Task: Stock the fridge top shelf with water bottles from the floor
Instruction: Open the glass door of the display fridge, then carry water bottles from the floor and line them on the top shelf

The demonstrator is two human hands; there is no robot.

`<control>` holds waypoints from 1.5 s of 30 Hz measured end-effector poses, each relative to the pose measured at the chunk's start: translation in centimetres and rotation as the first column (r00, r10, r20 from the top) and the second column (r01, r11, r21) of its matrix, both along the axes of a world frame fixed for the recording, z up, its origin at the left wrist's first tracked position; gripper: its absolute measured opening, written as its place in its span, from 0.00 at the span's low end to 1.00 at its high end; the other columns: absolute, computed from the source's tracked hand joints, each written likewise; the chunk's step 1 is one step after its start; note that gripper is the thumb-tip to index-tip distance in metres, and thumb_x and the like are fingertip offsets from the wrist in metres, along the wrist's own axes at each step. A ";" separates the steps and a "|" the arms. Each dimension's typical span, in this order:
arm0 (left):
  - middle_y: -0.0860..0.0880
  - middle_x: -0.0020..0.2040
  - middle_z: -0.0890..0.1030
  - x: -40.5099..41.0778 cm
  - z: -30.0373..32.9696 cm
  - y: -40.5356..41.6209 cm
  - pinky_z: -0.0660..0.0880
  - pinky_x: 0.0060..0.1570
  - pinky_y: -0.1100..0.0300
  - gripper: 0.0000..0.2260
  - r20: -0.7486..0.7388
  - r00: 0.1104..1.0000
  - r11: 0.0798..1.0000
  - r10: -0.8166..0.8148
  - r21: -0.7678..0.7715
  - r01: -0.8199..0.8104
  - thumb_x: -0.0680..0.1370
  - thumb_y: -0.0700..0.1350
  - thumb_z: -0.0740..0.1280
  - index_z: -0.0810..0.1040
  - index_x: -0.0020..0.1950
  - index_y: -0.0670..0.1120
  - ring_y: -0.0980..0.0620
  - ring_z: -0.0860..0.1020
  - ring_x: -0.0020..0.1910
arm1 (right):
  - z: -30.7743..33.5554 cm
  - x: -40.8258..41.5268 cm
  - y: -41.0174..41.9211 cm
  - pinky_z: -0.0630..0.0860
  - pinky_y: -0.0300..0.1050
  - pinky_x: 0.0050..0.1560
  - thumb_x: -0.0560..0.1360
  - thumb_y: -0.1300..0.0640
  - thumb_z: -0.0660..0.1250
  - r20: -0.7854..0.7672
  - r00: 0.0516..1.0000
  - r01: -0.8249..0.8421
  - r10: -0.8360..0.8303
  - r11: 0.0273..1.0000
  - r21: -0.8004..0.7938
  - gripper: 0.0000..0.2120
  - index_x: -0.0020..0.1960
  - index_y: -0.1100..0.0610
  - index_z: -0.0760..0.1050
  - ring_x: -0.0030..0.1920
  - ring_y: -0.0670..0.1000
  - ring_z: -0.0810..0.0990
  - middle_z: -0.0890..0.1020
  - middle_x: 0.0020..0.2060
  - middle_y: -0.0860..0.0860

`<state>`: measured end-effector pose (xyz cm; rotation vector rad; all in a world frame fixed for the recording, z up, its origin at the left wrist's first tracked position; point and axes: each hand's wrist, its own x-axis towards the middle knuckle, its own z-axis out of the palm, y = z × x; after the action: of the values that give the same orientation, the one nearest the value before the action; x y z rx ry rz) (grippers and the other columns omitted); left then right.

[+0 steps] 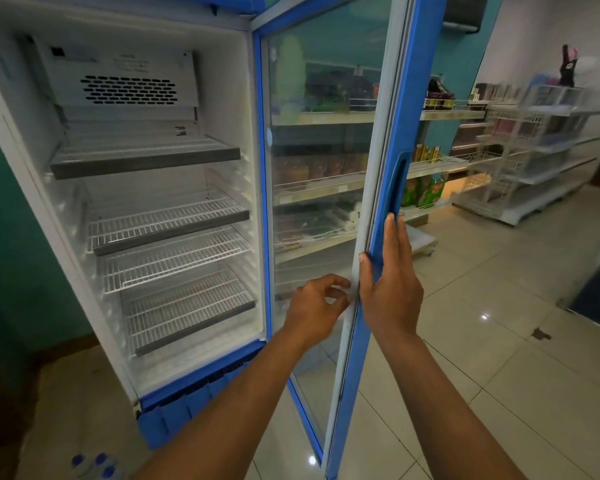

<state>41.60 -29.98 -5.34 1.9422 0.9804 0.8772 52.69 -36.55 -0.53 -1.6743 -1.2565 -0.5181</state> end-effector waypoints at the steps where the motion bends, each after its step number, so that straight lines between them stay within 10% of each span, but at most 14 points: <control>1: 0.60 0.48 0.83 -0.4 0.2 -0.2 0.80 0.52 0.52 0.09 -0.016 1.000 1.000 0.004 0.009 -0.004 0.76 0.53 0.70 0.80 0.57 0.60 0.61 0.81 0.48 | 0.1 -0.4 -0.1 0.80 0.43 0.49 0.81 0.53 0.64 -0.002 0.999 0.032 -0.032 0.999 0.014 0.32 0.80 0.53 0.55 0.67 0.55 0.75 0.60 0.78 0.53; 11: 0.49 0.74 0.68 -13.5 -1.6 -4.0 0.60 0.74 0.49 0.28 -0.358 0.742 0.807 0.567 0.421 -0.413 0.79 0.64 0.57 0.60 0.77 0.57 0.47 0.62 0.75 | -4.5 -9.8 0.9 0.63 0.56 0.74 0.81 0.48 0.60 0.125 0.970 -0.191 0.207 0.973 -0.127 0.29 0.79 0.52 0.59 0.77 0.57 0.60 0.63 0.77 0.53; 15: 0.45 0.80 0.53 -20.2 -4.1 -5.3 0.47 0.76 0.46 0.32 -0.497 0.546 0.737 0.675 0.429 -0.522 0.79 0.67 0.51 0.46 0.80 0.58 0.42 0.49 0.79 | -9.6 -14.8 2.3 0.64 0.60 0.73 0.81 0.45 0.57 0.075 0.909 -0.374 0.409 0.883 -0.285 0.28 0.79 0.52 0.58 0.78 0.57 0.59 0.64 0.77 0.53; 23: 0.45 0.79 0.56 -33.2 -11.8 -8.5 0.53 0.76 0.44 0.32 -0.633 0.306 0.580 0.712 0.283 -0.764 0.78 0.66 0.54 0.51 0.79 0.57 0.42 0.52 0.78 | -19.0 -26.6 4.4 0.66 0.57 0.72 0.81 0.45 0.58 -0.038 0.752 -0.574 0.658 0.626 -0.528 0.26 0.77 0.52 0.63 0.76 0.58 0.63 0.68 0.75 0.53; 35: 0.49 0.77 0.62 -44.7 -26.4 -3.3 0.61 0.73 0.48 0.30 -0.747 0.317 0.448 0.584 -0.030 -0.894 0.79 0.62 0.58 0.54 0.78 0.56 0.46 0.57 0.77 | -33.0 -37.4 11.6 0.74 0.50 0.64 0.79 0.48 0.64 -0.181 0.671 -0.483 0.719 0.239 -0.842 0.24 0.74 0.51 0.70 0.72 0.54 0.68 0.73 0.71 0.50; 45: 0.50 0.63 0.77 -49.0 -43.9 4.4 0.77 0.44 0.55 0.25 -0.805 0.350 0.340 0.479 -0.198 -0.919 0.79 0.57 0.64 0.64 0.75 0.56 0.48 0.77 0.59 | -49.9 -45.3 19.8 0.75 0.44 0.55 0.78 0.49 0.66 -0.238 0.662 -0.384 0.711 0.048 -0.922 0.21 0.71 0.51 0.73 0.67 0.51 0.72 0.76 0.68 0.48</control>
<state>-7.39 -25.54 -49.29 1.0177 2.4042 0.1609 7.44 -16.77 -50.41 -1.7096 -2.6470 0.7382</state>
